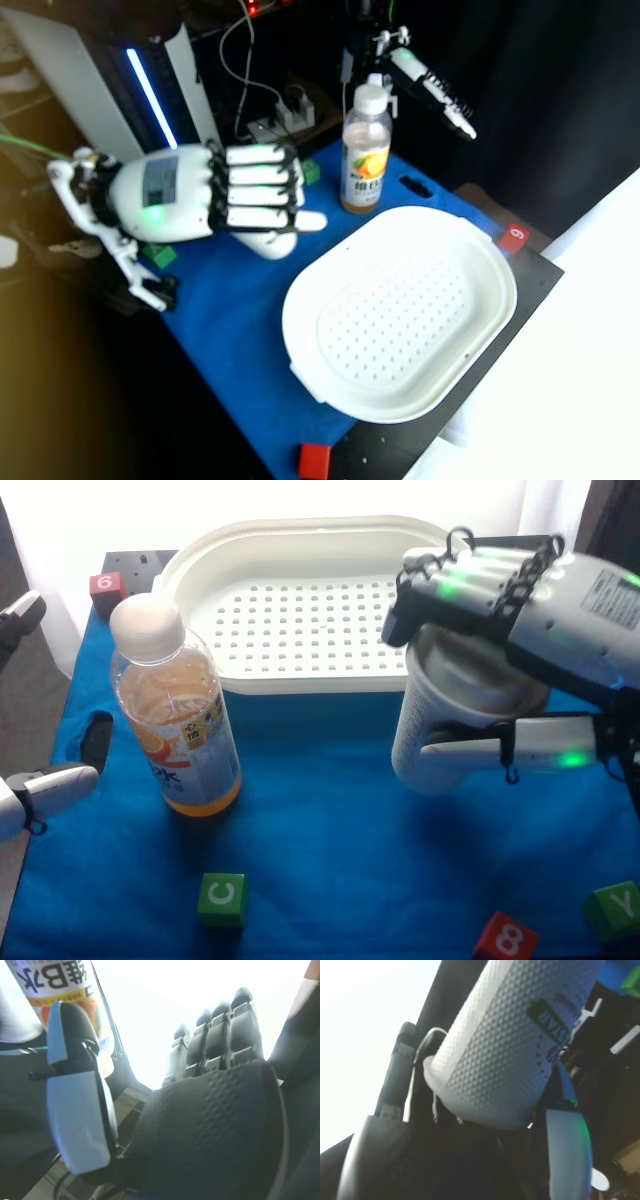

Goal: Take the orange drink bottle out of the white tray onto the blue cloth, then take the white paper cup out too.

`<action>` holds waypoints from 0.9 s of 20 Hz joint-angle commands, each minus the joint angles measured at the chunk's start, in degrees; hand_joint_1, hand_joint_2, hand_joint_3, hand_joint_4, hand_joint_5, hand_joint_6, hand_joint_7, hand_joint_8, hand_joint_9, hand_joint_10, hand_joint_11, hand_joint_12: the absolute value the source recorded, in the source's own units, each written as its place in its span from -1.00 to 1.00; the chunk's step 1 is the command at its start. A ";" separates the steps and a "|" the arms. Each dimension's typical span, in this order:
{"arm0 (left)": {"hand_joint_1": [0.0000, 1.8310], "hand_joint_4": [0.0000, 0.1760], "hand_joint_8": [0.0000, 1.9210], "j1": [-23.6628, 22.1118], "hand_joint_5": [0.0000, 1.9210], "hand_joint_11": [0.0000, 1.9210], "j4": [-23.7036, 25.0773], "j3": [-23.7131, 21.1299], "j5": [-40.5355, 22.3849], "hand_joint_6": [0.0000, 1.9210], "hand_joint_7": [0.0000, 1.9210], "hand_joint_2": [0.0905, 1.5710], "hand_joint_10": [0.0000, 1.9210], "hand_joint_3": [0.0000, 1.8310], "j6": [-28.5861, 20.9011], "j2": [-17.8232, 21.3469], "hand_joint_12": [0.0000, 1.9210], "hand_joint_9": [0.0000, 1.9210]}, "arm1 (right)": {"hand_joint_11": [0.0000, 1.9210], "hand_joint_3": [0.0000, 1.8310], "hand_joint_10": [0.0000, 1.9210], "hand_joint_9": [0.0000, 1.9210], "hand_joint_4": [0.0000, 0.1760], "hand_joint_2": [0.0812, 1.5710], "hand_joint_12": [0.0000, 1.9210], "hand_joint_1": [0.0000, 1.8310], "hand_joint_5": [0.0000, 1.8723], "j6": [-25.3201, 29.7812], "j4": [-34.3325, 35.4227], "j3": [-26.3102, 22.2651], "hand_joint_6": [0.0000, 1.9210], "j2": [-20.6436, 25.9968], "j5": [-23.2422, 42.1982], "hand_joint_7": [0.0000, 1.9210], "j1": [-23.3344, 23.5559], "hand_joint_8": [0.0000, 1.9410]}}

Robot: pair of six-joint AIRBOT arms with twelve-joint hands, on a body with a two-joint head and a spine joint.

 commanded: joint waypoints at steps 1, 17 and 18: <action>-0.06 0.59 -1.00 -0.15 -1.00 -1.00 0.62 0.05 -7.58 -1.00 -1.00 0.23 -1.00 -1.00 -0.35 -0.24 -1.00 -1.00 | -0.55 -1.00 0.97 -0.64 -1.00 0.58 1.00 -0.07 -0.94 0.34 1.34 0.19 0.48 -0.41 5.01 -0.77 0.29 0.68; 0.00 0.03 -1.00 1.05 -1.00 -1.00 -0.80 -0.12 -9.43 -1.00 -1.00 0.27 -1.00 -1.00 -1.33 -0.30 -1.00 -1.00 | -1.00 -1.00 -1.00 -1.00 0.92 0.33 -0.27 -0.56 -1.00 0.35 2.10 -2.64 -1.00 2.04 5.55 -1.00 -2.78 -1.00; 0.01 0.10 -1.00 1.08 -1.00 -1.00 -0.87 -0.12 -9.45 -1.00 -1.00 0.26 -1.00 -1.00 -1.33 -0.29 -1.00 -1.00 | -1.00 -1.00 -1.00 -1.00 0.98 0.32 -0.46 -0.56 -1.00 0.35 2.45 -2.92 -1.00 2.56 6.67 -1.00 -2.86 -1.00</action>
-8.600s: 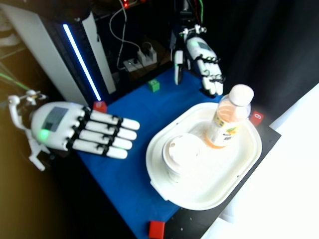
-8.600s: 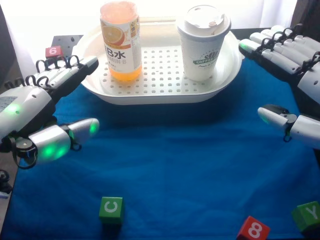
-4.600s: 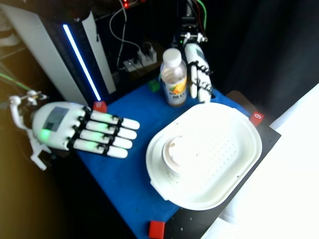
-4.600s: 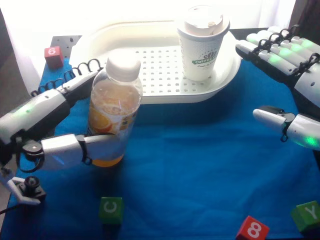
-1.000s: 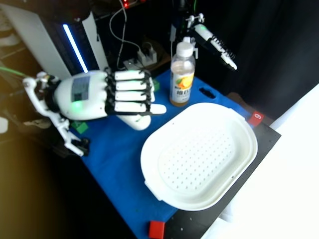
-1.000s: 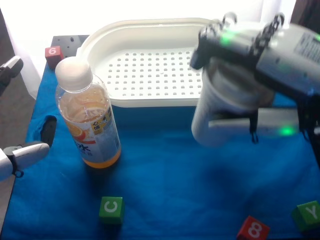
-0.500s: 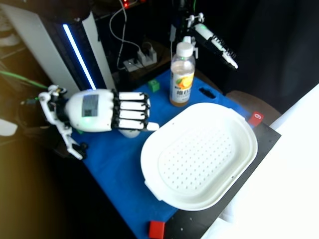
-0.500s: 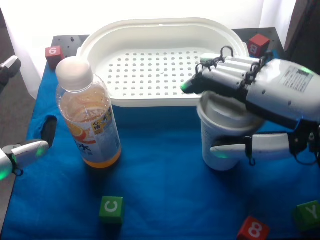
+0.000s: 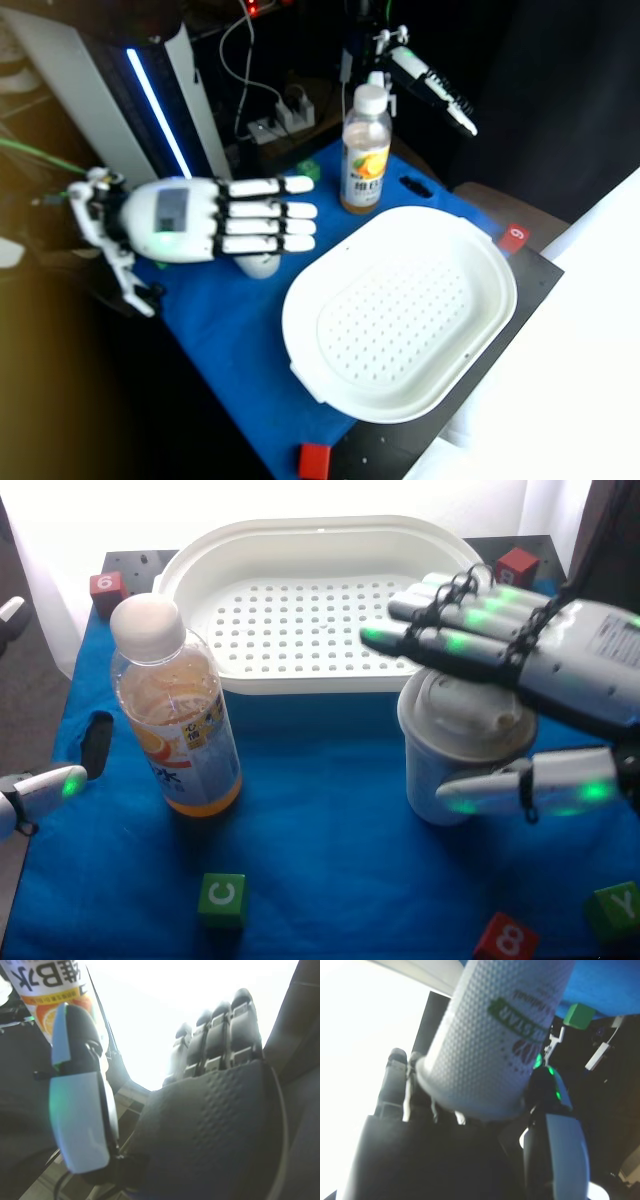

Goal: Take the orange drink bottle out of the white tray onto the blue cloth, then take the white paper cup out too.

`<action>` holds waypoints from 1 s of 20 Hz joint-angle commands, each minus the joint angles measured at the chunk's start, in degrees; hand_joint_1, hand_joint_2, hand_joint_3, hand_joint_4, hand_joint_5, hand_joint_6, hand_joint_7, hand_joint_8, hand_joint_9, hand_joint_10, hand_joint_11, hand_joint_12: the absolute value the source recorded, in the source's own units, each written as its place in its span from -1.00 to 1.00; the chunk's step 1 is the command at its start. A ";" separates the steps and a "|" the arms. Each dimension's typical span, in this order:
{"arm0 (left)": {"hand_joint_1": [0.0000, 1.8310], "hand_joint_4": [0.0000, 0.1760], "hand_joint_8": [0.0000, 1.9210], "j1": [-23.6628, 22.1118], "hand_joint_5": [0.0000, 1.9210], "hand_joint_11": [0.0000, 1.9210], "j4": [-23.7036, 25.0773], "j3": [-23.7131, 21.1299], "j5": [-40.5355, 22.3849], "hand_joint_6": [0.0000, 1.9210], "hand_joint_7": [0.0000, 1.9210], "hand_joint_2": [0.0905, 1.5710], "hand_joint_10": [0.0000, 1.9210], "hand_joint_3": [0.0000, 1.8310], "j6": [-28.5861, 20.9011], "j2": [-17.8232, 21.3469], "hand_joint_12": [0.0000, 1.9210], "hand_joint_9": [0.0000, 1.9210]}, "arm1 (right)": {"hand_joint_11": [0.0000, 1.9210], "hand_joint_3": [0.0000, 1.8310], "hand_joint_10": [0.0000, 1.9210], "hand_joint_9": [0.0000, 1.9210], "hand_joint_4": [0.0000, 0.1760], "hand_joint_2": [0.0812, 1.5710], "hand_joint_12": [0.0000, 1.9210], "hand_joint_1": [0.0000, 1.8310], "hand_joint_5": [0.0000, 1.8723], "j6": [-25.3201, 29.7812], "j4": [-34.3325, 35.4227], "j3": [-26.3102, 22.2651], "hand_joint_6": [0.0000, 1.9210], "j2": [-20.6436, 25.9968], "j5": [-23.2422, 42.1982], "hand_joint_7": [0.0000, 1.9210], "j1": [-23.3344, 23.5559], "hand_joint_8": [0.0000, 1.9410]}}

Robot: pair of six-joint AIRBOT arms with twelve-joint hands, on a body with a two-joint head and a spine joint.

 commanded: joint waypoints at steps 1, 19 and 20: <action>0.00 0.20 -1.00 -0.27 -1.00 -1.00 0.43 0.06 -7.64 -1.00 -1.00 0.25 -1.00 -1.00 -0.41 -0.01 -1.00 -1.00 | -1.00 -1.00 -1.00 -1.00 0.99 0.30 -0.80 -0.55 -1.00 0.22 1.68 -0.39 -1.00 0.44 9.72 -1.00 0.29 -1.00; -0.12 0.05 -1.00 -3.89 -1.00 -1.00 3.82 1.38 -11.39 -1.00 -1.00 0.28 -1.00 -0.99 0.09 2.27 -1.00 -1.00 | -1.00 -0.96 -1.00 -1.00 -0.65 0.61 -1.00 -0.53 -1.00 -11.72 17.18 -2.73 -1.00 7.89 22.29 -1.00 -1.51 -1.00; -0.17 0.27 -1.00 -4.70 -1.00 -1.00 4.52 1.67 -10.58 -1.00 -1.00 0.27 -1.00 -1.00 0.39 2.56 -1.00 -1.00 | -1.00 -0.97 -1.00 -1.00 -0.31 0.58 -1.00 -0.58 -1.00 -11.72 17.45 -2.68 -1.00 7.89 22.29 -1.00 -1.50 -1.00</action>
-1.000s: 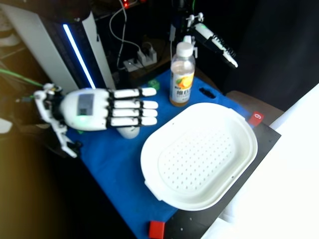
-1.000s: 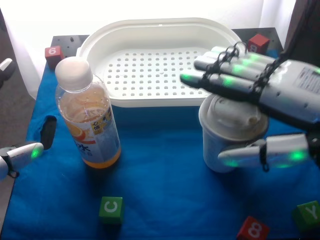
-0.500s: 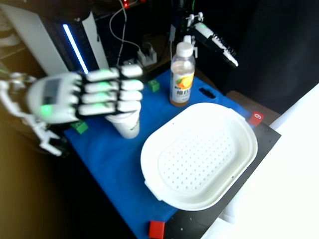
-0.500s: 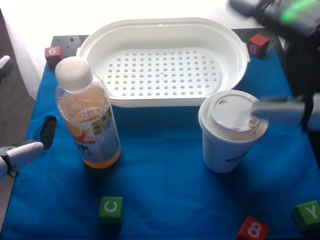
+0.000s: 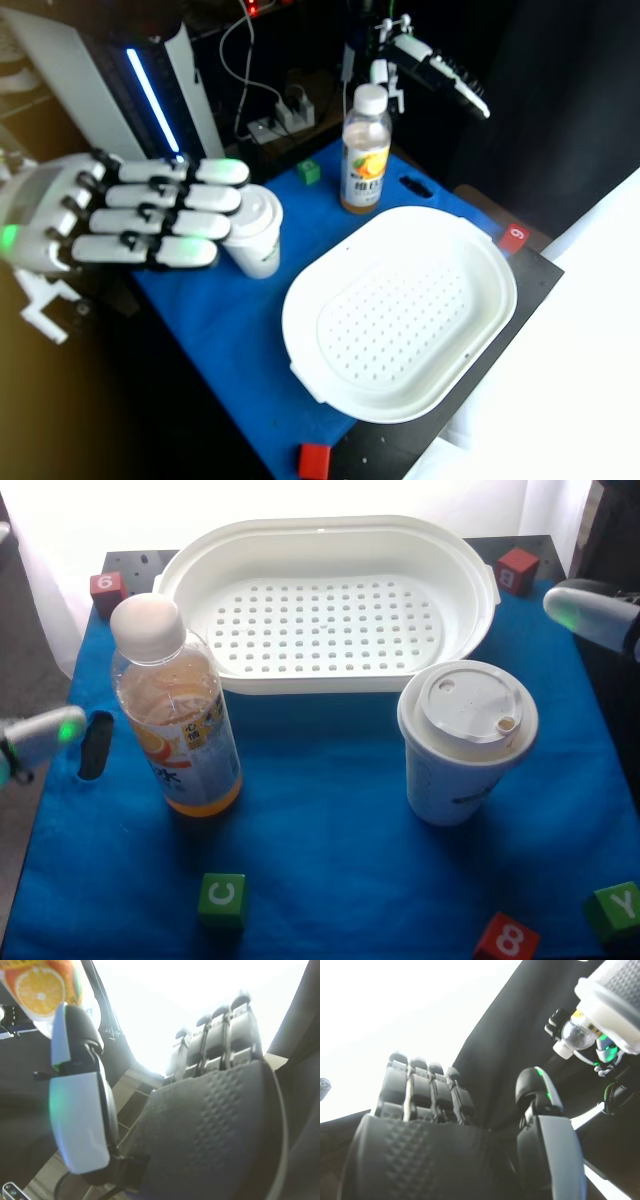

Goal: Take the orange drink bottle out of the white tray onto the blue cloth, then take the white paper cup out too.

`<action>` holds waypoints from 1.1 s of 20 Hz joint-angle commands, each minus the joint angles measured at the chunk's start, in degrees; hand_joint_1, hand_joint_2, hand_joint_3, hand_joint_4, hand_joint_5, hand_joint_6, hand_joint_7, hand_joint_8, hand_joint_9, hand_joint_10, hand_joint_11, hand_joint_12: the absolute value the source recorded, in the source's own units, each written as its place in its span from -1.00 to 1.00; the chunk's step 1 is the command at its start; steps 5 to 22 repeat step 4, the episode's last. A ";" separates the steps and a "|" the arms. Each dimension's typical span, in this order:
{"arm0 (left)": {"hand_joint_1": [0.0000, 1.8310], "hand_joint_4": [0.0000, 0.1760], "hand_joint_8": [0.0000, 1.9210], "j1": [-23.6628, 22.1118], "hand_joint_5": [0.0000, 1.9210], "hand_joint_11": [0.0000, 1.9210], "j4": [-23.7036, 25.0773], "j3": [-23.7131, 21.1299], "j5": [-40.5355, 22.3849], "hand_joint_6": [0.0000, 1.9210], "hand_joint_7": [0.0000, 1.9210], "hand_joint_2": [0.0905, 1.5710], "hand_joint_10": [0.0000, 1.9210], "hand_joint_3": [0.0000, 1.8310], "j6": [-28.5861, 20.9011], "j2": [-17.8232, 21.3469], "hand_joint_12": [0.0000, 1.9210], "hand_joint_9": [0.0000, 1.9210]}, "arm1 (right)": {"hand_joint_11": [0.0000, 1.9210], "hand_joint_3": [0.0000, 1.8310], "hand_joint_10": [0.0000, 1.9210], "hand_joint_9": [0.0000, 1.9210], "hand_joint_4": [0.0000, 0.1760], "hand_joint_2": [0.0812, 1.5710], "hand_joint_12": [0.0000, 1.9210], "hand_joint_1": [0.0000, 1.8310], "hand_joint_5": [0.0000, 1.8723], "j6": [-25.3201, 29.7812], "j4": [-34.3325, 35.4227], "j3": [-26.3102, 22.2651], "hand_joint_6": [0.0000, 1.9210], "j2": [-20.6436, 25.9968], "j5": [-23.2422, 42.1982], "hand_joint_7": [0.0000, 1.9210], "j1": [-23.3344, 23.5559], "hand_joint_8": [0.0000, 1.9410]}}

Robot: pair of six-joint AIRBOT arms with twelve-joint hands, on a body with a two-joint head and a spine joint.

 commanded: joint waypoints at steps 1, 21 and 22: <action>-0.20 0.29 -1.00 -0.84 -1.00 -1.00 1.10 0.58 -6.29 -1.00 -1.00 0.27 -1.00 -0.99 0.08 0.58 -1.00 -1.00 | -1.00 -0.97 -1.00 -1.00 -0.14 0.59 -1.00 -0.58 -1.00 -0.04 0.70 0.16 -1.00 0.22 6.82 -1.00 0.39 -1.00; -0.29 0.70 -1.00 -2.27 -1.00 -1.00 2.46 1.68 -5.91 -1.00 -1.00 0.31 -1.00 -0.98 0.36 0.83 -1.00 -1.00 | -1.00 -0.97 -1.00 -1.00 -0.14 0.61 -1.00 -0.58 -1.00 -0.49 0.88 0.17 -1.00 0.20 6.83 -1.00 0.40 -1.00; -0.29 0.70 -1.00 -2.27 -1.00 -1.00 2.46 1.68 -5.91 -1.00 -1.00 0.31 -1.00 -0.98 0.36 0.83 -1.00 -1.00 | -1.00 -0.97 -1.00 -1.00 -0.14 0.61 -1.00 -0.58 -1.00 -0.49 0.88 0.17 -1.00 0.20 6.83 -1.00 0.40 -1.00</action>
